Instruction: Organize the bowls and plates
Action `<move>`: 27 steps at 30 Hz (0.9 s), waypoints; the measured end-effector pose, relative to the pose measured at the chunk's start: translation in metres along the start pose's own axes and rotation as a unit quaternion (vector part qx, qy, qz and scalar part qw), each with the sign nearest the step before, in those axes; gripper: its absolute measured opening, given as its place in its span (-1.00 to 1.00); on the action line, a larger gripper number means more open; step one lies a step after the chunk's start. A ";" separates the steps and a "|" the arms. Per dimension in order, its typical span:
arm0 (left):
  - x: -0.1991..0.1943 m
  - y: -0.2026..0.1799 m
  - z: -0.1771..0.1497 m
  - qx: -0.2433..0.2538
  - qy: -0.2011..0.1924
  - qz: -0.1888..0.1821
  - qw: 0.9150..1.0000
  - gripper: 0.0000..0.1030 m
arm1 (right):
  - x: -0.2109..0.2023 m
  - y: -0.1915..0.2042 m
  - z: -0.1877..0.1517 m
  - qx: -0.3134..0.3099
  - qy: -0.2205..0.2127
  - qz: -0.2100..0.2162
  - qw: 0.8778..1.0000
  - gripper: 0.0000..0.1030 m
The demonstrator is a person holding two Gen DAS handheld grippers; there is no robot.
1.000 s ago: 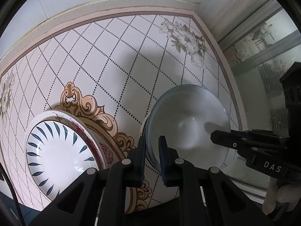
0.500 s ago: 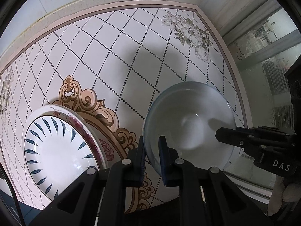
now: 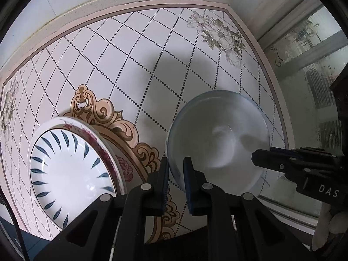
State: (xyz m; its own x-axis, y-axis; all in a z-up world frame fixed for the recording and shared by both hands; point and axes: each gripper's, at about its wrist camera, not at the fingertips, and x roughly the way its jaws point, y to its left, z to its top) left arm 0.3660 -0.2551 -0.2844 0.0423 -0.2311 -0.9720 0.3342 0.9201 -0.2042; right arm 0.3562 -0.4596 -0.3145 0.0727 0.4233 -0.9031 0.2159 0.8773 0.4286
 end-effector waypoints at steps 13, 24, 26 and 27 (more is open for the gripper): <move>-0.079 -0.023 -0.010 0.045 -0.043 -0.012 0.998 -0.25 | -0.076 0.034 -0.032 -0.008 -0.079 -0.049 0.996 0.18; -0.129 -0.031 -0.009 0.061 -0.091 -0.034 0.993 0.79 | -0.134 0.041 -0.057 0.013 -0.127 -0.064 0.990 0.77; -0.132 -0.030 -0.008 0.058 -0.096 -0.039 0.993 0.80 | -0.139 0.042 -0.059 0.014 -0.131 -0.061 0.989 0.78; -0.133 -0.030 -0.008 0.058 -0.097 -0.043 0.993 0.87 | -0.141 0.042 -0.060 0.012 -0.133 -0.062 0.989 0.79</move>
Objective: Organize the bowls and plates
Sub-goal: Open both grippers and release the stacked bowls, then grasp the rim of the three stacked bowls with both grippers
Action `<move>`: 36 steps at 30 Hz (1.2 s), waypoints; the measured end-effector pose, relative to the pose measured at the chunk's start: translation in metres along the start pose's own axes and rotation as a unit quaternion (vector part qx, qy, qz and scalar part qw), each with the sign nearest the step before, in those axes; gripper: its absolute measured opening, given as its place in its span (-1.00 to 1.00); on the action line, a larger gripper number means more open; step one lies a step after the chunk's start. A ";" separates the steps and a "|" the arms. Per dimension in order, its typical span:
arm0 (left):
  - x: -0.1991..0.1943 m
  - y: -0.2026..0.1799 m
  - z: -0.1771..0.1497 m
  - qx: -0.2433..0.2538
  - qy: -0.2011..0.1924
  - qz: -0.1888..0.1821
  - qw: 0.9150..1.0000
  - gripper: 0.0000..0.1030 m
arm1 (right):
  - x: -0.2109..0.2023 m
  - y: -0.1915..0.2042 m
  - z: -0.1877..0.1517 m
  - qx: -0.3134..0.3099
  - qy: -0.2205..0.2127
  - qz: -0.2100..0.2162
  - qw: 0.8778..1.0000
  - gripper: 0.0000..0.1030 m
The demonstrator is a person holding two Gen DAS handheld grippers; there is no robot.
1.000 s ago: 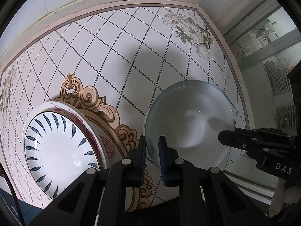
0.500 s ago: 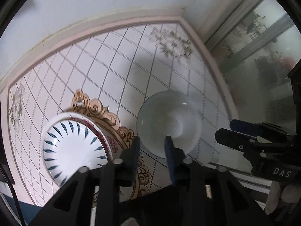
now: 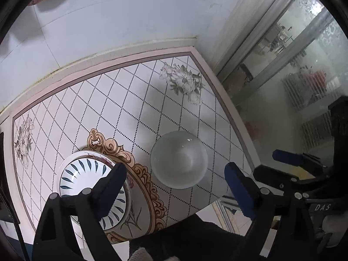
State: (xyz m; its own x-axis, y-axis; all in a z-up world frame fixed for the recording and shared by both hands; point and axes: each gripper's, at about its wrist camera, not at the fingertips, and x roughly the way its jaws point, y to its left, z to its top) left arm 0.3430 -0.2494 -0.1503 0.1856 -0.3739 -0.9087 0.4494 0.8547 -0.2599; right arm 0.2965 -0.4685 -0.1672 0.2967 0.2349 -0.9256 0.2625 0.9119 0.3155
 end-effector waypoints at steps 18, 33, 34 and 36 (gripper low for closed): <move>0.100 0.056 -0.006 -0.116 0.094 -0.012 0.989 0.96 | 0.096 -0.024 -0.005 0.027 0.066 0.071 0.995 0.88; 0.194 0.078 -0.007 -0.181 0.180 -0.092 0.962 0.32 | 0.226 -0.063 -0.007 0.131 0.129 0.209 0.961 0.88; 0.197 0.078 -0.006 -0.182 0.180 -0.093 0.962 0.29 | 0.229 -0.063 -0.006 0.135 0.129 0.210 0.960 0.88; 0.202 0.078 -0.006 -0.183 0.182 -0.100 0.961 0.07 | 0.236 -0.062 -0.005 0.132 0.131 0.209 0.960 0.80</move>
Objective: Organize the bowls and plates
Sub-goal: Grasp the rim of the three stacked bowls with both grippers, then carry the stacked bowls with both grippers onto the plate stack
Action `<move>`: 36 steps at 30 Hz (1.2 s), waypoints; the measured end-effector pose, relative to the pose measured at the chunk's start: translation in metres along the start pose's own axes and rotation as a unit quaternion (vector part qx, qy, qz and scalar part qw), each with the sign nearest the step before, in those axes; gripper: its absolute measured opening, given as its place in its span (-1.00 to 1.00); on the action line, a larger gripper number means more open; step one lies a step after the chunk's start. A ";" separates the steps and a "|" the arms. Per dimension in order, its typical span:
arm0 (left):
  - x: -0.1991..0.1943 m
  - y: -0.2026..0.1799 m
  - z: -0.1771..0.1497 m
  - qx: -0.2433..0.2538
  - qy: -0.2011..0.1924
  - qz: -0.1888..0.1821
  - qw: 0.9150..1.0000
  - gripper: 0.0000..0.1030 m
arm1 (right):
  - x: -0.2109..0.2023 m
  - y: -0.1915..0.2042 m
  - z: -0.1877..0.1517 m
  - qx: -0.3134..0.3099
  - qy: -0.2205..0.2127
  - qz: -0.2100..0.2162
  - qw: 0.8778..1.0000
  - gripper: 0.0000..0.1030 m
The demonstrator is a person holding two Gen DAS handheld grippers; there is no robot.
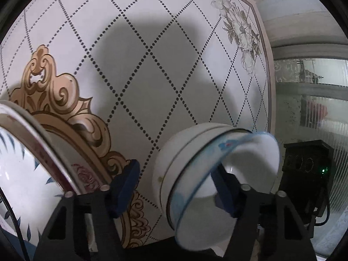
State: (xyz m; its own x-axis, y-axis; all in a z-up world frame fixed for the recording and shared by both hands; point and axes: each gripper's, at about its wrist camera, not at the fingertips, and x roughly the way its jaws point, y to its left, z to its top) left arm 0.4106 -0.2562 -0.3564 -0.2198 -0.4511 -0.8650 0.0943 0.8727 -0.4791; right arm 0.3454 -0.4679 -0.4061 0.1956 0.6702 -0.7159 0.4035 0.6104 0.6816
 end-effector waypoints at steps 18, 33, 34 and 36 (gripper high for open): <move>-0.008 -0.005 -0.005 0.015 -0.053 0.011 0.998 -0.03 | 0.017 0.023 0.006 -0.026 -0.005 -0.026 0.999 0.11; -0.084 0.032 -0.021 -0.019 -0.110 0.009 0.994 -0.03 | 0.033 0.111 0.021 -0.097 0.020 -0.024 0.995 0.11; -0.090 0.039 -0.023 -0.025 -0.116 0.009 0.993 -0.03 | 0.035 0.115 0.020 -0.101 0.023 -0.022 0.994 0.11; -0.099 0.050 -0.026 -0.039 -0.126 0.008 0.991 -0.03 | 0.046 0.131 0.021 -0.115 0.031 -0.023 0.993 0.11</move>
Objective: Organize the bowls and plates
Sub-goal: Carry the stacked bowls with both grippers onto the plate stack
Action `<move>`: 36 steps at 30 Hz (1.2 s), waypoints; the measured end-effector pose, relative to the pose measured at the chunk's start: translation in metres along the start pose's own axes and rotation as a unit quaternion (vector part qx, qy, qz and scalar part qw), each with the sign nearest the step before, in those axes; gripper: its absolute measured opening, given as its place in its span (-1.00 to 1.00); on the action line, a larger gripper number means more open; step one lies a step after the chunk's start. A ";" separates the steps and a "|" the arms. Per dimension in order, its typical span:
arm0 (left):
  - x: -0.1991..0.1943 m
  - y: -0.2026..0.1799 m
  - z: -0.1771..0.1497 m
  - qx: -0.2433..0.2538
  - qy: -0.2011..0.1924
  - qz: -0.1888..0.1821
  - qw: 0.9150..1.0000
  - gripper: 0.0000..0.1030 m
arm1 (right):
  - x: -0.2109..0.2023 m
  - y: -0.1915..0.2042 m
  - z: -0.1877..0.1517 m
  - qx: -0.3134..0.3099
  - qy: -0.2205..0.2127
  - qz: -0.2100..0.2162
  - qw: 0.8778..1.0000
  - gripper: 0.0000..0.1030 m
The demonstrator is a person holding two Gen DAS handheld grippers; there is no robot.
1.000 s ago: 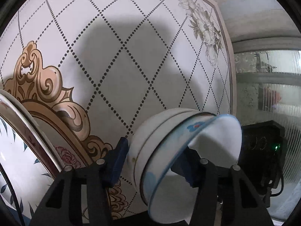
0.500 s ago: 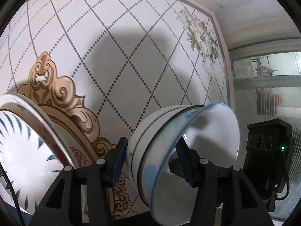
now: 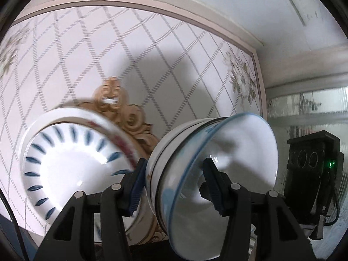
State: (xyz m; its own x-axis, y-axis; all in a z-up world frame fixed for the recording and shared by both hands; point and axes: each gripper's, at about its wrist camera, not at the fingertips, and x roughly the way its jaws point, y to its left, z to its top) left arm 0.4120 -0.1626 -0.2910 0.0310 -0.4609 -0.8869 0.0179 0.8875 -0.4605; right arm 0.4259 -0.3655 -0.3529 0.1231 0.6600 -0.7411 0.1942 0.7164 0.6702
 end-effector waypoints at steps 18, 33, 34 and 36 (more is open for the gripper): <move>-0.043 0.117 -0.022 -0.122 -0.050 0.017 0.991 -0.03 | 0.101 0.088 -0.006 -0.099 0.098 0.006 0.990 0.11; -0.036 0.145 -0.025 -0.133 -0.037 0.024 0.990 -0.03 | 0.151 0.098 -0.012 -0.101 0.117 -0.020 0.988 0.11; -0.035 0.144 -0.025 -0.132 -0.038 0.025 0.990 -0.03 | 0.152 0.098 -0.012 -0.101 0.117 -0.021 0.988 0.11; -0.036 0.142 -0.025 -0.128 -0.039 0.028 0.991 -0.03 | 0.153 0.099 -0.013 -0.100 0.117 -0.021 0.988 0.11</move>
State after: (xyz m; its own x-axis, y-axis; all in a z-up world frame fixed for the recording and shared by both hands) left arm 0.3881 -0.0201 -0.3258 0.1012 -0.4011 -0.9104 -0.2403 0.8782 -0.4136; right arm 0.4516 -0.1912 -0.3994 -0.1145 0.6457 -0.7549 -0.0046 0.7596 0.6504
